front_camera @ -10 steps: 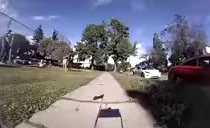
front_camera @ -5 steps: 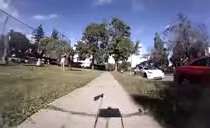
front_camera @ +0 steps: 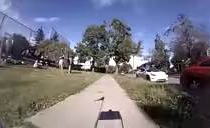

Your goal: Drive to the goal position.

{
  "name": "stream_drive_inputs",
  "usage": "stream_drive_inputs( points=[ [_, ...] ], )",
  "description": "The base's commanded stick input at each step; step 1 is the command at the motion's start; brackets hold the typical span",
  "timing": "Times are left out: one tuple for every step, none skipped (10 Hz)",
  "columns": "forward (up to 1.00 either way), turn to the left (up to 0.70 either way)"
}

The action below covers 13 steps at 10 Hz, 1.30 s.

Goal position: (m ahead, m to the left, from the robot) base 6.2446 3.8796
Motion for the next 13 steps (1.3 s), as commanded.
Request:
stream_drive_inputs(
  points=[
    [1.0,-0.01],
    [1.0,-0.01],
    [1.0,-0.01],
    [1.0,-0.01],
    [1.0,-0.01],
    [1.0,-0.01],
    [1.0,-0.01],
    [1.0,-0.01],
    [1.0,-0.01],
    [1.0,-0.01],
    [1.0,-0.01],
    [1.0,-0.01],
    [1.0,-0.01]
  ],
)
